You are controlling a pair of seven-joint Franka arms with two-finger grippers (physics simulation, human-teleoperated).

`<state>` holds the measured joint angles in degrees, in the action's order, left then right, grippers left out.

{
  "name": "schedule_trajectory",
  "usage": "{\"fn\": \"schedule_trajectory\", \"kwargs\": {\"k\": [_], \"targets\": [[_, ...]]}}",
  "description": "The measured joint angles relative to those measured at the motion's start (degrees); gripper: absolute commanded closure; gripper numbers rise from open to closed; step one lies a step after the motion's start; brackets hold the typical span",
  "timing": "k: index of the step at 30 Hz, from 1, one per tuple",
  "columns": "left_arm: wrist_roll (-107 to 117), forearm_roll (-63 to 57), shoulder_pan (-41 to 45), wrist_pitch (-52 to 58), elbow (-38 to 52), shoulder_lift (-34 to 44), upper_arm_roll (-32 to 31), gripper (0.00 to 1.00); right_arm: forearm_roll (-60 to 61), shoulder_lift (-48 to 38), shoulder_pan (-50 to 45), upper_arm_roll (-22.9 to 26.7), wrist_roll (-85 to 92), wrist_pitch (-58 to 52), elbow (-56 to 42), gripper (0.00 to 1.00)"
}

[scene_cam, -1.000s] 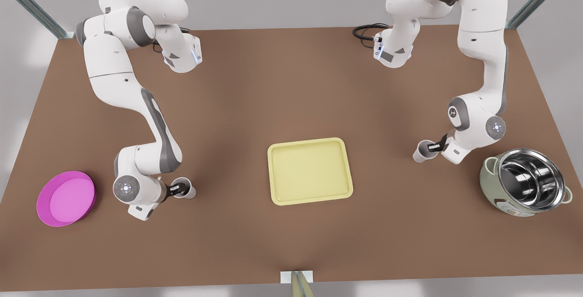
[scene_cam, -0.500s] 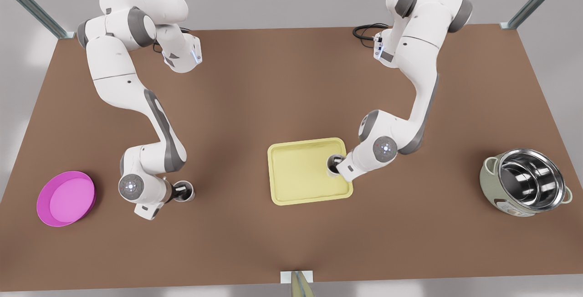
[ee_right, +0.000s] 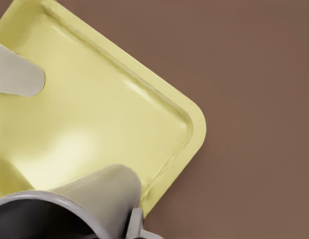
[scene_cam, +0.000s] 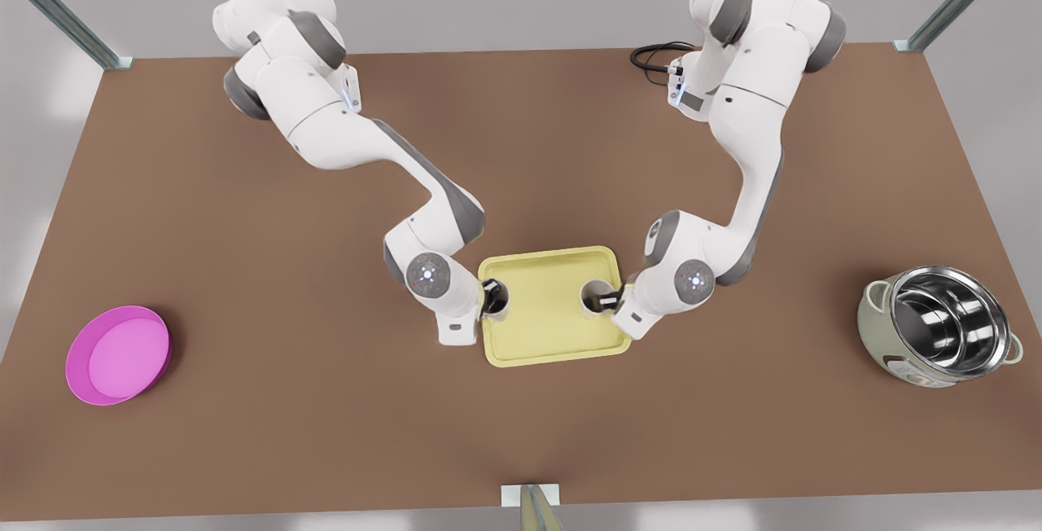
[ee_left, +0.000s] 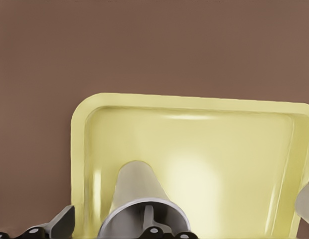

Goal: Use both arms to respectively pick up the white IKEA cups from the middle-left and middle-right positions, then place the white IKEA cups onto the middle-middle tray, ensuring that the cups remain upright and do not tip over

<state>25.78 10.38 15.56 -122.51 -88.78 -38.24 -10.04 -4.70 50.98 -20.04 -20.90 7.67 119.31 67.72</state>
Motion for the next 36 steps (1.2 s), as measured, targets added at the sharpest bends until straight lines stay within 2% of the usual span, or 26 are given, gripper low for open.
{"fn": "schedule_trajectory", "kwargs": {"k": [4, 10, 11, 13, 14, 15, 21, 30, 33, 36], "targets": [[2.77, -2.24, -0.19, 3.38, 1.26, 2.69, -0.04, 0.0, 0.85, 2.77, -2.05, -0.05, -3.27, 2.37, -0.79, 0.79], [2.13, -12.48, -8.8, 27.55, 25.51, 8.54, 0.22, 0.0, 1.04, 3.84, -2.26, -0.08, -6.8, 4.51, 0.35, 0.79], [0.56, -15.01, -9.5, 30.75, 24.45, 11.81, 1.61, 0.0, 1.05, 3.86, -2.28, -0.08, -7.28, 4.72, 0.48, 0.79], [-2.46, -17.95, -7.65, 33.38, 13.64, 21.34, 5.85, 0.0, 1.06, 3.82, -2.12, -0.07, -8.16, 5.05, 1.1, 0.79], [-3.81, -17.9, -7.36, 34.32, 11.72, 22.55, 6.82, 0.0, 1.02, 3.81, -2.06, -0.08, -8.57, 5.17, 1.28, 0.52], [-5.03, -17.77, -7.45, 35.11, 10.75, 22.9, 7.32, 0.0, 0.87, 3.8, -2.09, -0.06, -9.04, 5.27, 1.27, 0.0], [-11.12, -16.44, -7.19, 37.88, 9.74, 22.09, 7.44, 0.0, -2.04, 3.7, -1.93, -0.02, -13.76, 5.48, 1.05, 0.0], [-17.17, -14.24, -7.39, 39.19, 9.66, 22.0, 7.41, 0.0, 0.2, 2.71, -1.61, -0.01, -15.43, 5.22, 0.5, 0.0], [-18.6, -14.13, -7.38, 39.34, 9.65, 21.97, 7.41, 0.0, 0.7, -1.82, 2.04, -0.26, -15.66, 1.45, 1.05, 0.0], [-19.81, -14.1, -7.45, 39.39, 9.67, 21.92, 7.41, 0.0, 2.39, -7.53, 13.43, -1.93, -15.86, -8.9, 1.01, 0.0]]}}
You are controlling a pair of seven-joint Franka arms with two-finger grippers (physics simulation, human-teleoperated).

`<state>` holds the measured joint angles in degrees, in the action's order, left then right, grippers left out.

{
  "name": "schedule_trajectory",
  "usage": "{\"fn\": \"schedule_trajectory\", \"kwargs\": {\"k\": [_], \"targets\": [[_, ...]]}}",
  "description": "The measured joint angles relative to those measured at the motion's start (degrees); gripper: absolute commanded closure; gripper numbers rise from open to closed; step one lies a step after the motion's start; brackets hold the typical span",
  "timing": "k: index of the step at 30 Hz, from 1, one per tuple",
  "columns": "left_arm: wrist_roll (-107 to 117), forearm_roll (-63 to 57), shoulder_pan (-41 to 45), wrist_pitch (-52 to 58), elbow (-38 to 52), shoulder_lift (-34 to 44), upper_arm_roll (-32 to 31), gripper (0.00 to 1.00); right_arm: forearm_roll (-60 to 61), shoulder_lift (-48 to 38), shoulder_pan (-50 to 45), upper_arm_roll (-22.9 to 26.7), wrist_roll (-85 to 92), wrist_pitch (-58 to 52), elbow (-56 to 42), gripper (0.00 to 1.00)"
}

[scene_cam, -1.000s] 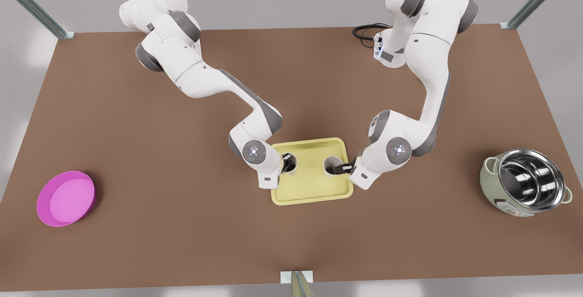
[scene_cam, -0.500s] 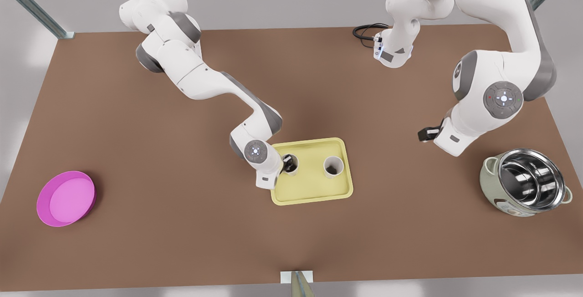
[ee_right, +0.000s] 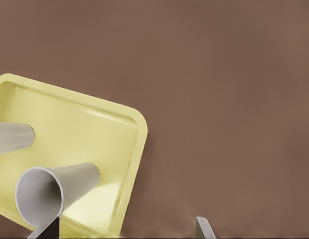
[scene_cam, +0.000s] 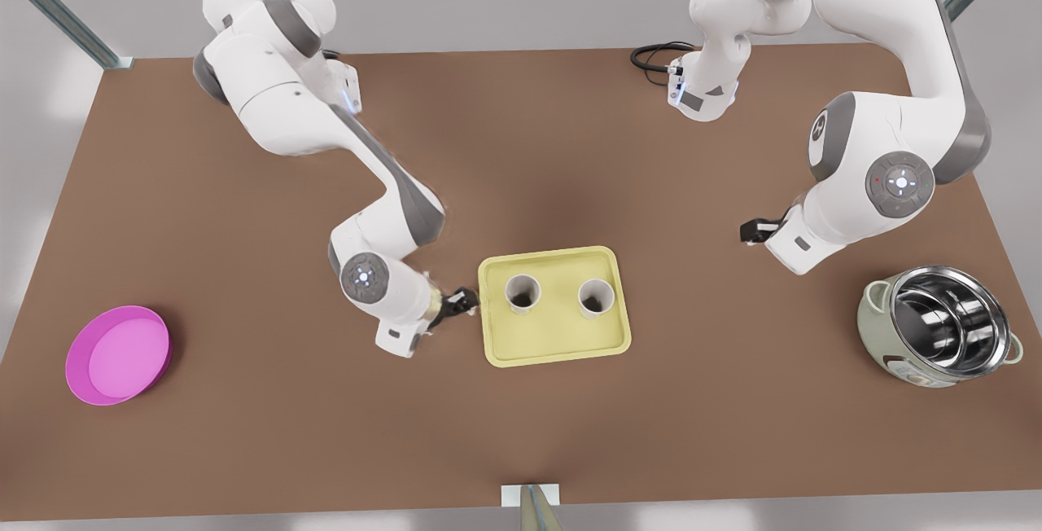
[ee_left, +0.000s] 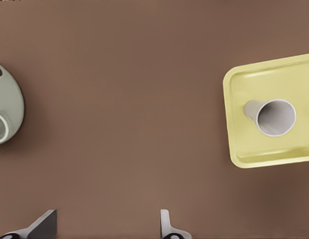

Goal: Use both arms to respectively pick up the white IKEA cups from the middle-left and middle-right positions, then place the white IKEA cups onto the middle-middle tray, ensuring that the cups remain upright and do not tip over

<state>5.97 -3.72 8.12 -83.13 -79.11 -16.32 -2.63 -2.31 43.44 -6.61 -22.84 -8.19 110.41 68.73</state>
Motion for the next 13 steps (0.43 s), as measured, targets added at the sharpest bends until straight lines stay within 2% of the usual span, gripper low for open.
{"fn": "schedule_trajectory", "kwargs": {"k": [2, 4, 7, 9, 13], "targets": [[-0.7, 0.02, 0.12, 0.0, 0.05, -0.01, 0.0, 0.0, -0.55, 1.6, 6.63, 5.07, -0.06, -5.74, -1.35, 0.0], [-1.33, 0.23, 0.31, 0.0, 0.05, 0.03, -0.05, 0.0, -5.48, -0.34, 7.97, 6.9, 0.19, -9.89, -5.1, 0.0], [-2.16, 0.38, 0.13, 0.03, 0.07, 0.01, -0.02, 0.0, -9.16, -13.98, 6.95, 7.77, 0.94, -16.91, -5.48, 0.0], [-2.64, 0.41, -0.01, 0.03, 0.07, 0.0, 0.0, 0.0, -8.79, -24.17, 6.4, 10.21, 1.33, -20.79, 0.26, 0.0], [-3.45, 0.46, -0.13, 0.34, -0.01, -0.28, 0.06, 0.0, -7.88, -32.54, 6.37, 11.97, 1.94, -25.65, 5.99, 0.0]]}}
